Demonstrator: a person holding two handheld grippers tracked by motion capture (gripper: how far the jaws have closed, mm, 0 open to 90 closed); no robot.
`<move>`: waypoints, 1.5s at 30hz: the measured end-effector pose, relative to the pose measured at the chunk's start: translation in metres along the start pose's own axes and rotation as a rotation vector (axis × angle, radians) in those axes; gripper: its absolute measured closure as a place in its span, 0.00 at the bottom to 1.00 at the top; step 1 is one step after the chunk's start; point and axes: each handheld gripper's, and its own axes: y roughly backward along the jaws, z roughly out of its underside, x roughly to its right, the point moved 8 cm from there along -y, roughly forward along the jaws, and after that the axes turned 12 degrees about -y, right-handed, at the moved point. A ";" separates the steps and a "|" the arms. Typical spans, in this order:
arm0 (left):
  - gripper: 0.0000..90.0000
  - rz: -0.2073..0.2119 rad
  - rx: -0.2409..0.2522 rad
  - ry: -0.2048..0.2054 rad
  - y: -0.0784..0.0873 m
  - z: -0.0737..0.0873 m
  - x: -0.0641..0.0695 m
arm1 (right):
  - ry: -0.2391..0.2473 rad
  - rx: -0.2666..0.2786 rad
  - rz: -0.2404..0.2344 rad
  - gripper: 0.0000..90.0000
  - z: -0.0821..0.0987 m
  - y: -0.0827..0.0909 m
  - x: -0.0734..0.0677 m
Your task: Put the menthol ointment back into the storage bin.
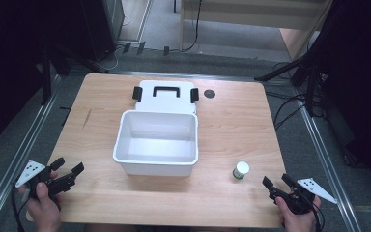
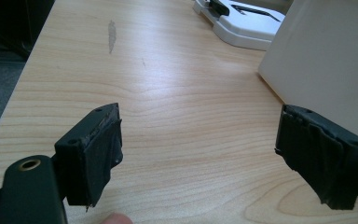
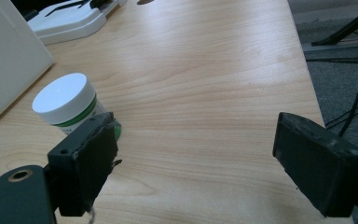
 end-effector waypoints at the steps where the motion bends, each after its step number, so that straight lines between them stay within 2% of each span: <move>1: 0.17 0.002 0.001 0.000 0.000 0.000 0.000 | -0.001 -0.005 0.001 0.16 0.000 0.000 0.000; 7: 0.17 0.006 0.005 -0.007 0.000 0.000 0.001 | 0.013 -0.019 0.006 0.16 0.001 -0.002 -0.001; 9: 0.17 0.007 0.007 -0.007 0.001 0.000 0.001 | 0.029 -0.026 0.031 0.18 0.000 -0.003 0.000; 11: 0.17 0.006 0.003 -0.009 0.000 0.000 0.001 | 0.036 -0.040 0.037 0.18 0.001 -0.005 0.000; 14: 0.17 0.005 -0.006 -0.023 0.000 0.000 0.002 | 0.096 -0.098 0.056 0.18 0.005 -0.009 -0.005; 16: 0.17 0.004 0.002 -0.011 0.000 0.000 0.001 | 0.133 -0.137 0.075 0.18 0.008 -0.010 -0.008; 17: 0.17 0.004 0.002 -0.011 0.000 0.000 0.001 | 0.133 -0.137 0.075 0.18 0.008 -0.010 -0.008; 18: 0.17 0.008 0.006 -0.009 0.000 -0.001 0.001 | 0.154 -0.177 0.098 0.18 0.010 -0.011 -0.009; 23: 0.17 0.006 0.013 -0.010 0.001 -0.001 0.001 | 0.185 -0.259 0.120 0.18 0.009 -0.011 -0.014; 24: 0.17 -0.002 0.012 -0.011 0.000 -0.001 0.001 | 0.209 -0.313 0.128 0.18 0.010 -0.011 -0.019; 26: 0.17 -0.005 0.013 -0.008 0.000 -0.001 0.000 | 0.224 -0.334 0.130 0.19 0.010 -0.011 -0.021; 27: 0.17 -0.004 0.018 -0.005 0.000 -0.001 0.000 | 0.258 -0.382 0.138 0.20 0.012 -0.012 -0.027; 30: 0.17 -0.005 0.018 -0.001 0.000 -0.001 0.000 | 0.304 -0.459 0.161 0.19 0.013 -0.013 -0.033; 35: 0.17 -0.002 0.013 0.007 0.000 -0.001 -0.001 | 0.332 -0.538 0.177 0.19 0.010 -0.016 -0.042; 36: 0.17 -0.006 0.013 0.012 0.000 -0.001 -0.002 | 0.345 -0.583 0.185 0.19 0.009 -0.018 -0.046; 37: 0.17 -0.006 0.013 0.012 0.000 -0.001 -0.002 | 0.345 -0.583 0.185 0.19 0.009 -0.018 -0.046; 38: 0.17 -0.007 0.009 0.011 0.000 -0.001 -0.003 | 0.358 -0.631 0.189 0.19 0.007 -0.018 -0.049; 39: 0.17 -0.007 0.009 0.011 0.000 -0.001 -0.003 | 0.358 -0.631 0.189 0.19 0.007 -0.018 -0.049; 40: 0.17 -0.010 0.007 0.013 0.000 -0.001 -0.003 | 0.371 -0.649 0.192 0.19 0.007 -0.019 -0.050; 41: 0.17 -0.011 0.006 0.014 0.000 -0.001 -0.003 | 0.409 -0.688 0.204 0.21 0.007 -0.020 -0.051; 43: 0.17 -0.009 0.006 0.018 0.000 -0.001 -0.003 | 0.442 -0.718 0.199 0.21 0.008 -0.022 -0.053; 45: 0.17 -0.009 0.003 0.021 -0.001 0.000 -0.004 | 0.442 -0.758 0.203 0.25 0.009 -0.023 -0.054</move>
